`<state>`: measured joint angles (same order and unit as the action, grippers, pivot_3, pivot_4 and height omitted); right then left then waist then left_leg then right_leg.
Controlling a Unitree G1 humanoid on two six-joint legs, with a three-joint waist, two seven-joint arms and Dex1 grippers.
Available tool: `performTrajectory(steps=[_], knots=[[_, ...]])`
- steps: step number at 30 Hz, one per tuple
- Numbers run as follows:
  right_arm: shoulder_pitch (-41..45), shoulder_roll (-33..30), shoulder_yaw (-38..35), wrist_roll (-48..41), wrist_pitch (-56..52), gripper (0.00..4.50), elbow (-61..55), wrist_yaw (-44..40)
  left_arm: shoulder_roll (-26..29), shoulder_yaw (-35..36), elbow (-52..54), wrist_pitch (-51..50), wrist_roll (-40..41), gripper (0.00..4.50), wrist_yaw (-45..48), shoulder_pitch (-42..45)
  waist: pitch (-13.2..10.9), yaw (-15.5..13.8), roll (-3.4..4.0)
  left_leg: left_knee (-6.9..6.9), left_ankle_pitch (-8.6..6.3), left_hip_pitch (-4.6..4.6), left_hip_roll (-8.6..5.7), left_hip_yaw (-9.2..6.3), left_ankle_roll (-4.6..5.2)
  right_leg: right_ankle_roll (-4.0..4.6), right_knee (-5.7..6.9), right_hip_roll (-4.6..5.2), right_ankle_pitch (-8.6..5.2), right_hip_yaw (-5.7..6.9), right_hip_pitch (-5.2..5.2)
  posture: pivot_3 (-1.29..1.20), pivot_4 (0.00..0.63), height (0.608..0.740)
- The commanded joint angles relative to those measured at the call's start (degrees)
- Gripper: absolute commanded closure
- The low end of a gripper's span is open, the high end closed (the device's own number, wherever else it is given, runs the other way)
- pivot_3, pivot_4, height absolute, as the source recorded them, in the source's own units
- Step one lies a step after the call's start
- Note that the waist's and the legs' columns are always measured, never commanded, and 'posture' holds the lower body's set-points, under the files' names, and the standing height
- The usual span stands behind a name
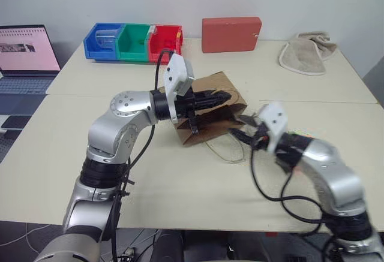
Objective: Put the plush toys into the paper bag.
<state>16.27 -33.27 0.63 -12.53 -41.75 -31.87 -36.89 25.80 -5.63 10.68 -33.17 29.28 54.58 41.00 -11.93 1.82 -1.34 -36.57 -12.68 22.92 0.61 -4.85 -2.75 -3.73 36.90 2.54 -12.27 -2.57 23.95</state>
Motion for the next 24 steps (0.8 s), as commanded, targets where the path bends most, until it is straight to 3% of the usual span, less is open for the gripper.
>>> performTrajectory(steps=[1, 5, 13, 16, 24], knots=[[-3.88, -6.77, 0.31, 4.6, 5.24, 0.77, -0.15, -1.7, -0.03, 0.65, 1.63, 0.52, 1.11, 4.5, 0.37, 0.45, 0.0, -0.01, 0.0, 0.0, 0.0, 0.01, 0.0, 0.0, 0.0, 0.02, 0.0, 0.0, -0.01, 0.0, 0.0, 0.0, 0.15, 0.74], [-6.57, -8.67, 2.92, 8.59, 10.44, 0.77, 3.99, -0.16, -0.04, 0.8, 1.27, 0.47, 1.16, 4.5, 0.45, 0.61, 0.0, 0.26, -0.01, 0.0, 0.0, 0.0, 0.0, 0.07, 0.0, 0.02, -0.01, 0.0, -0.02, -0.06, 0.02, 0.0, 0.15, 0.74], [-4.81, -6.13, 8.03, 16.13, 17.68, 0.77, 13.27, 3.77, 0.22, 1.1, 1.72, 0.09, 1.31, 4.5, 0.29, 0.3, -0.01, 0.4, -0.01, -0.06, 0.0, 0.01, 0.01, 0.13, 0.0, -0.03, 0.01, 0.0, 0.01, -0.11, 0.04, 0.0, 0.15, 0.74], [-3.52, -6.75, 9.25, 20.03, 20.98, 1.38, 16.66, 4.9, 0.29, 1.07, 2.02, 0.05, 1.19, 4.5, 0.07, 0.15, 0.0, 0.41, -0.01, -0.06, 0.0, 0.0, 0.01, 0.13, 0.0, -0.03, 0.02, 0.0, 0.02, -0.12, 0.04, 0.0, 0.15, 0.74], [-3.2, -6.29, 7.91, 21.51, 24.69, 4.3, 19.87, 5.48, 0.78, 1.11, 1.88, -0.12, 1.35, 4.5, 0.51, 0.08, 0.0, 0.33, -0.01, -0.06, 0.0, 0.0, 0.01, 0.12, 0.0, -0.04, 0.03, 0.0, 0.02, -0.11, 0.03, 0.0, 0.15, 0.74]])
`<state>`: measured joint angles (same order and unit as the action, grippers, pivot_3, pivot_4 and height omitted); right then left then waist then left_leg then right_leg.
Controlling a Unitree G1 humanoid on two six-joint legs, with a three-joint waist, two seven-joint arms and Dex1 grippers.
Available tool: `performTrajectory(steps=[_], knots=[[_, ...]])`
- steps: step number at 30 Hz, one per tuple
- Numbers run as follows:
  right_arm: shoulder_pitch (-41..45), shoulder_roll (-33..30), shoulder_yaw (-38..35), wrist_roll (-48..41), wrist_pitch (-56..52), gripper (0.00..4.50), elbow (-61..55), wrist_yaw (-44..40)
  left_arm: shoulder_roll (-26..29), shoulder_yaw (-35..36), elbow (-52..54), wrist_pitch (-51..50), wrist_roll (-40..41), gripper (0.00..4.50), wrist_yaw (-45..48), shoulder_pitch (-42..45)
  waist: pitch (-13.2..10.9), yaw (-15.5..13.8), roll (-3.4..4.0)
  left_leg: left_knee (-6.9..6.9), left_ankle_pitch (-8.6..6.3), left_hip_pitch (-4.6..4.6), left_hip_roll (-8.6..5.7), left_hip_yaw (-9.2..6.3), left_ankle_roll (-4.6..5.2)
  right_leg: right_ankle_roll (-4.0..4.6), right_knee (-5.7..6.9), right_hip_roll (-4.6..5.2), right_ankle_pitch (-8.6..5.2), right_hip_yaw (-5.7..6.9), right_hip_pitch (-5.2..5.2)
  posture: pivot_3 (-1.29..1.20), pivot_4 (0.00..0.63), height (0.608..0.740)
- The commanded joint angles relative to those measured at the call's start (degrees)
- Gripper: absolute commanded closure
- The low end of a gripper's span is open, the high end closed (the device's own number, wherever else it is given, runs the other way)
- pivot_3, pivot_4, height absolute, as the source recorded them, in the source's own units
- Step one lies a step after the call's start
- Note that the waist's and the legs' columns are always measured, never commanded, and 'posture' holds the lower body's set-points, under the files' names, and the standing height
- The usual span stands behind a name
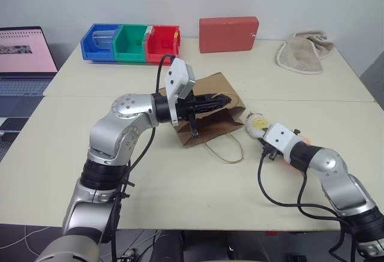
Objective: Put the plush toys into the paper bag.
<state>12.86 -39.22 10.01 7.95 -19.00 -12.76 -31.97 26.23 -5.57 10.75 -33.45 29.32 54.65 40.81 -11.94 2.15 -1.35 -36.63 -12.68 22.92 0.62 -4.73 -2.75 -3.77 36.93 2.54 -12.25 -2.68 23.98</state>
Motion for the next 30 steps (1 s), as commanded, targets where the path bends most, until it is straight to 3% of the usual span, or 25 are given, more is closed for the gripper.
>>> performTrajectory(steps=[1, 5, 13, 17, 21, 24, 30], knots=[[0.11, -0.52, -1.67, 1.13, 2.69, 4.45, 0.97, 0.55, 0.38, 1.08, 1.74, 0.14, 1.36, 4.5, 0.46, 0.34, 0.0, -0.02, 0.0, 0.0, 0.0, 0.0, 0.0, 0.0, 0.0, 0.0, 0.0, 0.0, 0.0, 0.0, -0.01, 0.0, 0.15, 0.74], [0.12, -1.26, -5.57, -2.58, 3.09, 4.45, -0.7, -1.66, 0.43, 1.16, 1.24, 0.11, 1.39, 4.5, 0.58, 0.65, 0.0, -0.1, 0.0, -0.03, 0.0, 0.0, 0.0, 0.01, 0.0, 0.0, -0.01, 0.0, 0.0, -0.01, -0.02, 0.0, 0.15, 0.74], [-1.88, -12.94, -15.12, -24.4, -5.24, 4.45, -14.99, -23.29, 0.32, 1.46, 0.15, 0.04, 1.51, 4.5, 1.17, 1.9, -0.01, -0.29, 0.0, 0.0, 0.0, 0.0, 0.0, -0.02, 0.0, -0.01, -0.01, 0.0, 0.0, 0.01, -0.02, 0.0, 0.15, 0.74], [-0.8, -12.57, -13.33, -29.11, -10.39, 4.45, -20.42, -23.31, 0.04, 1.95, -0.31, -0.47, 2.23, 4.5, 1.12, 2.73, -0.01, -0.21, 0.0, -0.03, 0.0, -0.01, 0.02, -0.02, 0.01, -0.01, 0.0, -0.02, 0.0, 0.02, -0.04, 0.0, 0.15, 0.74], [3.0, -6.31, -5.85, -25.03, -10.51, 4.45, -20.16, -17.72, 0.14, 2.31, 0.31, -1.82, 3.67, 4.5, 1.05, 3.13, -0.01, -0.1, 0.0, -0.12, 0.0, -0.01, 0.02, -0.01, 0.0, -0.01, 0.0, -0.01, 0.0, 0.0, -0.06, 0.0, 0.15, 0.74], [6.49, -1.47, 0.07, -17.01, -6.5, 4.45, -14.66, -12.28, 0.51, 2.26, 1.43, -2.92, 4.78, 4.5, 1.42, 2.94, -0.01, -0.2, 0.0, -0.18, 0.0, 0.0, 0.02, -0.01, 0.0, 0.0, 0.02, -0.01, 0.0, 0.0, -0.05, 0.0, 0.15, 0.74], [11.69, 7.11, 5.14, -7.98, -2.74, 4.45, -4.6, -4.11, 0.77, 2.19, 2.61, -3.86, 5.82, 4.5, 0.99, 2.99, -0.01, -0.27, -0.01, -0.16, 0.0, 0.04, 0.0, -0.03, 0.0, -0.04, 0.03, -0.01, 0.03, -0.01, -0.02, 0.0, 0.15, 0.74]])
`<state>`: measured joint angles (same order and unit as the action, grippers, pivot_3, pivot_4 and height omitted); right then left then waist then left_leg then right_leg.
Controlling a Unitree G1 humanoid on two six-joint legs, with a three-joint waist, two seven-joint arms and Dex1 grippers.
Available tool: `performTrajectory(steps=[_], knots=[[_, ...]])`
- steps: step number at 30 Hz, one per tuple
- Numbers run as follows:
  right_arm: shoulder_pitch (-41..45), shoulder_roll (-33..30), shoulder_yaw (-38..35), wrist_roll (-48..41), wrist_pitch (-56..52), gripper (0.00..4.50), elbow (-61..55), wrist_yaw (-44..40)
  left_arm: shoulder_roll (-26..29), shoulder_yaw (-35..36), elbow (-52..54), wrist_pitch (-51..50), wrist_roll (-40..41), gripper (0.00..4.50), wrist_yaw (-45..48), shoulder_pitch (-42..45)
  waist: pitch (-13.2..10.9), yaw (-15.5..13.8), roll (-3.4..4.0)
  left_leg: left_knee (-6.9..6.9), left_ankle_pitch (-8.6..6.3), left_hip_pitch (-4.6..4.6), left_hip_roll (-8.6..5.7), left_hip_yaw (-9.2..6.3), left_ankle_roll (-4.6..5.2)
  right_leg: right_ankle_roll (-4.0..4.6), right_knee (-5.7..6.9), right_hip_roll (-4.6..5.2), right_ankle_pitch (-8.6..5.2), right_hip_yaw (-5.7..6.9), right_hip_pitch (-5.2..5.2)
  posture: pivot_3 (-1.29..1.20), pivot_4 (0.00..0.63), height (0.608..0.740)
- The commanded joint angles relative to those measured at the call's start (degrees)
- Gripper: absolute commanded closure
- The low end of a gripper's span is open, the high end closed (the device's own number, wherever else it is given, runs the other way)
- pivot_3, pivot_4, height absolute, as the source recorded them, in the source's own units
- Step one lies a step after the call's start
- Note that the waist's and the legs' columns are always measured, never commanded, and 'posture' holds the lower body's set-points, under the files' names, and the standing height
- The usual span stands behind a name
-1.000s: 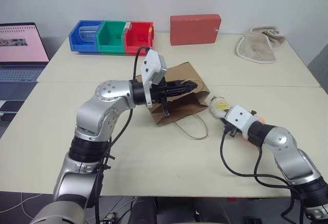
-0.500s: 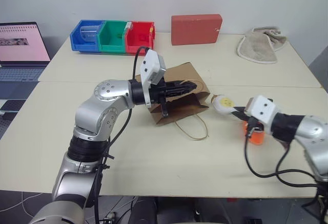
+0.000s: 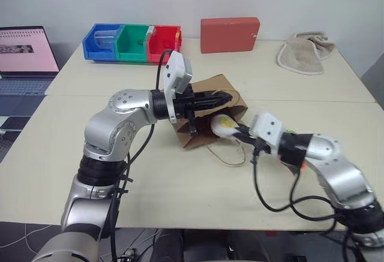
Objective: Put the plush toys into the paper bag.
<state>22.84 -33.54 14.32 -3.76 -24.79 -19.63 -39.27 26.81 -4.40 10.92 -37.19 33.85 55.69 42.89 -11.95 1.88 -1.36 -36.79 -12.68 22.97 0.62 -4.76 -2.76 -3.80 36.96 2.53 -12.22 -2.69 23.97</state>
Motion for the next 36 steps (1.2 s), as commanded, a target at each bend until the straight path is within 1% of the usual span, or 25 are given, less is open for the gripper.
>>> performTrajectory(steps=[1, 6, 9, 12, 15, 23, 24, 25, 27, 30, 33, 34, 36], knots=[[2.2, 2.5, 1.07, 4.66, 3.79, 4.45, 3.61, 4.31, 0.23, 1.0, 2.55, -0.22, 1.43, 4.5, -0.05, 0.86, 0.0, -0.02, 0.0, 0.04, 0.0, 0.0, 0.0, 0.0, 0.0, 0.0, 0.0, 0.0, 0.0, 0.0, 0.01, 0.0, 0.15, 0.74], [4.86, 6.25, 4.24, 11.29, 10.52, 4.45, 12.34, 8.17, 0.65, 0.75, 3.12, -0.29, 1.5, 4.5, 0.33, 0.49, 0.0, 0.0, 0.0, 0.09, 0.0, 0.0, 0.0, 0.0, 0.0, 0.01, -0.01, 0.0, 0.0, 0.01, 0.04, 0.0, 0.15, 0.74], [6.52, 9.74, 4.04, 13.63, 12.23, 4.45, 15.7, 11.95, 0.65, 0.74, 3.32, -0.55, 1.82, 4.5, 0.29, 0.3, 0.0, 0.02, 0.0, 0.1, 0.0, -0.01, 0.01, -0.01, 0.0, 0.01, 0.01, -0.01, 0.0, 0.01, 0.04, 0.0, 0.15, 0.74], [6.92, 12.32, 3.36, 14.16, 12.49, 4.45, 17.34, 13.56, 0.62, 0.61, 3.34, -0.65, 1.99, 4.5, 0.16, 0.21, 0.0, 0.03, 0.0, 0.1, 0.0, -0.01, 0.01, -0.01, 0.0, 0.02, 0.02, -0.01, 0.0, 0.0, 0.05, 0.0, 0.15, 0.74], [6.47, 13.41, 3.48, 14.36, 12.2, 3.74, 17.1, 13.55, 0.08, 0.48, 2.99, -0.36, 1.18, 4.5, -1.15, 0.42, 0.0, 0.03, 0.0, 0.11, 0.0, -0.01, 0.01, -0.02, 0.0, 0.02, 0.02, -0.01, 0.0, 0.0, 0.05, 0.0, 0.15, 0.74], [5.18, 11.88, 2.17, 13.46, 11.04, 0.84, 12.63, 10.84, -0.88, -0.29, 2.28, 0.17, 0.27, 4.5, -2.59, 0.33, 0.0, 0.01, 0.0, 0.11, 0.0, -0.02, 0.0, -0.02, 0.0, 0.02, 0.02, -0.01, 0.0, 0.0, 0.04, 0.0, 0.15, 0.74], [4.85, 11.22, 1.81, 12.92, 10.39, 0.45, 11.44, 9.86, -0.99, -0.3, 2.23, 0.21, 0.24, 4.5, -2.73, 0.35, 0.0, 0.01, 0.0, 0.11, 0.0, -0.01, 0.01, -0.02, 0.0, 0.02, 0.02, -0.01, 0.0, 0.0, 0.04, 0.0, 0.15, 0.74], [4.31, 10.26, 1.45, 11.92, 9.48, 0.14, 9.72, 8.24, -1.16, -0.34, 2.11, 0.36, 0.07, 4.5, -2.93, 0.33, 0.0, -0.01, 0.0, 0.1, 0.0, -0.01, 0.0, -0.02, 0.0, 0.02, 0.02, -0.01, 0.0, 0.0, 0.04, 0.0, 0.15, 0.74], [3.16, 8.55, 0.41, 9.54, 7.1, 0.14, 5.93, 5.07, -1.42, -0.55, 1.95, 0.66, -0.3, 4.5, -3.14, 0.19, 0.0, -0.07, 0.0, 0.11, 0.0, -0.01, 0.0, -0.02, 0.0, 0.02, 0.01, -0.01, 0.0, 0.01, 0.04, 0.0, 0.15, 0.74], [0.37, 3.03, -3.01, 1.7, -0.55, 0.14, -3.17, -3.6, -1.92, -1.01, 1.82, 1.3, -0.93, 4.5, -3.42, -0.11, -0.02, 0.04, 0.04, 0.11, 0.0, -0.02, 0.01, -0.02, 0.0, 0.02, 0.01, -0.01, 0.0, 0.0, 0.03, 0.0, 0.15, 0.74], [-4.44, -7.85, -11.1, -7.13, -6.89, 0.14, -10.17, -13.56, -1.98, -1.21, 1.58, 1.97, -1.38, 4.5, -3.24, -0.37, -0.03, -0.45, 0.06, 0.1, 0.0, 0.04, -0.02, -0.08, 0.0, 0.03, -0.02, 0.0, -0.01, 0.05, 0.02, 0.0, 0.15, 0.74], [-5.53, -10.5, -13.08, -8.97, -7.98, 0.14, -11.2, -15.14, -1.99, -1.2, 1.53, 2.09, -1.46, 4.5, -3.17, -0.45, -0.03, -0.44, 0.04, 0.09, 0.0, 0.05, -0.05, -0.07, 0.0, 0.02, -0.04, 0.03, -0.02, 0.04, 0.01, 0.0, 0.15, 0.74], [-7.79, -14.72, -18.34, -10.27, -10.08, 0.14, -10.45, -15.4, -1.85, -1.13, 1.58, 2.25, -1.5, 4.5, -2.99, -0.65, -0.03, -0.33, 0.04, 0.05, -0.01, 0.03, -0.05, -0.05, 0.01, 0.02, -0.09, 0.04, -0.02, 0.03, -0.08, 0.0, 0.15, 0.74]])
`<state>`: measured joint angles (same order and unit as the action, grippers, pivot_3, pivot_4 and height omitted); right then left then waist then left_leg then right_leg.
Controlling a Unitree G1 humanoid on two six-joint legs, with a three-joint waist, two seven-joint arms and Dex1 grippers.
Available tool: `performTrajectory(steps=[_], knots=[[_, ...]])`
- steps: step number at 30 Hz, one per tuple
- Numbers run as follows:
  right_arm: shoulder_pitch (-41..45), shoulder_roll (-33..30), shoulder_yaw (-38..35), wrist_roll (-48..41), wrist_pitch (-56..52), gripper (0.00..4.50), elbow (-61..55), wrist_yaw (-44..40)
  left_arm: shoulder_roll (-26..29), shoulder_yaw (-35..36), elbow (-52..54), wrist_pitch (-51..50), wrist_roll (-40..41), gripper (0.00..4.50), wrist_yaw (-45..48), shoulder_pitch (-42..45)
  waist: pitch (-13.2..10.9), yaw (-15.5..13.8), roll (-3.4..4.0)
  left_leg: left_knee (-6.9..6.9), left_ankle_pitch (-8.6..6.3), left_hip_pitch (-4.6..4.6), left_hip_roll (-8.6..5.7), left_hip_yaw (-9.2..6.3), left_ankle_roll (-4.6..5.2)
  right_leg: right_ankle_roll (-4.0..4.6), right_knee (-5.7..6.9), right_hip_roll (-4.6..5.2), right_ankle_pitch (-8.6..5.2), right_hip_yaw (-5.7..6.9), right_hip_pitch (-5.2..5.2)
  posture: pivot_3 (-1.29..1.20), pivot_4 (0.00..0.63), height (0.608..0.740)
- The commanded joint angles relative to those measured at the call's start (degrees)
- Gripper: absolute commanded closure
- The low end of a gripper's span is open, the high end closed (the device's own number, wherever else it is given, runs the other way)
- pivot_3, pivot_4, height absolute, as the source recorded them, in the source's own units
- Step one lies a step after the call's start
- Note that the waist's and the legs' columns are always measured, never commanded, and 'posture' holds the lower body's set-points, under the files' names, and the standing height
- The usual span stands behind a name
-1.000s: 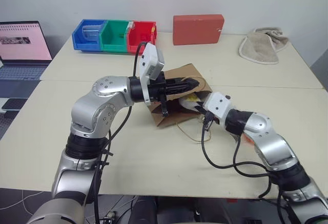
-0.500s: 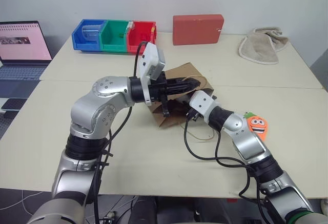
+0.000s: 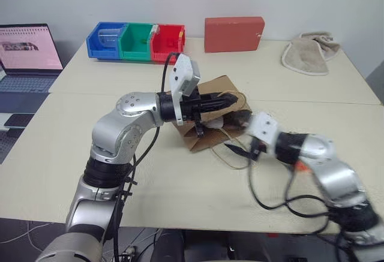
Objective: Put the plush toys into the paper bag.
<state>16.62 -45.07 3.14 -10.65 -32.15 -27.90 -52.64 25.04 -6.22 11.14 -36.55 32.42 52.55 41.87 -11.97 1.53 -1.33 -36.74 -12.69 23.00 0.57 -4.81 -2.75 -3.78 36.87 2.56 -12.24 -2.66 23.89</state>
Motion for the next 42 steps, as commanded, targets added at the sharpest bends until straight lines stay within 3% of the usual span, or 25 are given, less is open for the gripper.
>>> performTrajectory(steps=[1, 4, 9, 22, 25, 30, 36, 42], knots=[[-2.5, -4.53, -9.22, -3.82, -3.34, 0.14, -1.73, -1.81, -0.03, 0.7, 1.43, 1.65, -0.05, 4.5, 0.22, 0.28, 0.0, 0.05, 0.0, -0.02, 0.0, -0.04, 0.0, 0.01, 0.0, 0.0, 0.01, 0.0, 0.0, -0.01, -0.04, 0.0, 0.15, 0.74], [-7.83, -8.22, -15.03, -2.91, -2.96, 0.14, 0.22, -1.28, 0.3, 0.43, 1.64, 2.14, -0.23, 4.5, 0.66, -0.36, 0.0, 0.28, 0.0, -0.04, 0.0, -0.14, 0.03, 0.02, 0.0, 0.31, 0.05, -0.02, -0.18, 0.0, -0.1, 0.0, 0.15, 0.74], [-13.65, -10.16, -18.12, 0.52, -2.64, 0.14, 4.15, 2.37, 0.31, 0.23, 1.63, 2.56, -0.38, 4.5, 0.92, -0.54, 0.0, 0.31, 0.0, -0.08, 0.0, -0.14, 0.04, 0.05, 0.0, 0.31, 0.06, -0.03, -0.18, -0.04, -0.11, 0.0, 0.15, 0.74], [-18.91, -2.96, -21.6, -6.5, -17.63, 0.14, 3.89, 8.72, 0.81, 0.33, 1.9, 2.98, -0.72, 4.5, 0.96, -0.9, 0.01, 0.26, -0.01, -0.16, 0.0, -0.1, 0.01, 0.04, 0.0, 0.3, 0.04, -0.03, -0.18, -0.08, -0.14, 0.0, 0.15, 0.74], [-17.96, -0.85, -20.99, -7.61, -18.5, 0.76, 4.52, 10.3, 0.77, 0.31, 1.83, 3.04, -0.85, 4.5, 0.96, -0.79, 0.01, 0.27, 0.0, -0.15, 0.0, -0.13, 0.01, 0.03, 0.0, 0.3, 0.04, -0.04, -0.18, -0.07, -0.17, 0.0, 0.15, 0.74], [-16.63, 0.23, -20.96, -9.18, -19.16, 2.64, 5.15, 10.96, 0.9, 0.39, 1.82, 2.97, -0.88, 4.5, 1.1, -0.75, 0.01, 0.26, 0.0, -0.17, 0.0, -0.11, 0.01, 0.04, 0.0, 0.3, 0.03, -0.04, -0.18, -0.08, -0.16, 0.0, 0.15, 0.74], [-14.63, -1.15, -19.5, -11.82, -18.96, 4.49, 2.32, 8.97, 1.29, 1.19, 1.83, 2.25, -0.11, 4.5, 1.18, -0.49, 0.01, 0.37, 0.0, -0.16, 0.0, -0.12, 0.01, 0.04, 0.0, 0.3, 0.04, -0.04, -0.18, -0.08, -0.16, 0.0, 0.15, 0.74], [-10.62, -3.71, -15.49, -19.08, -23.98, 4.49, -6.35, 6.07, 1.25, 1.85, 1.77, 0.99, 1.63, 4.5, 1.48, 0.37, 0.0, 0.31, 0.0, -0.13, 0.0, -0.11, 0.03, 0.01, 0.0, 0.29, 0.04, -0.05, -0.18, -0.06, -0.15, 0.0, 0.15, 0.74]])
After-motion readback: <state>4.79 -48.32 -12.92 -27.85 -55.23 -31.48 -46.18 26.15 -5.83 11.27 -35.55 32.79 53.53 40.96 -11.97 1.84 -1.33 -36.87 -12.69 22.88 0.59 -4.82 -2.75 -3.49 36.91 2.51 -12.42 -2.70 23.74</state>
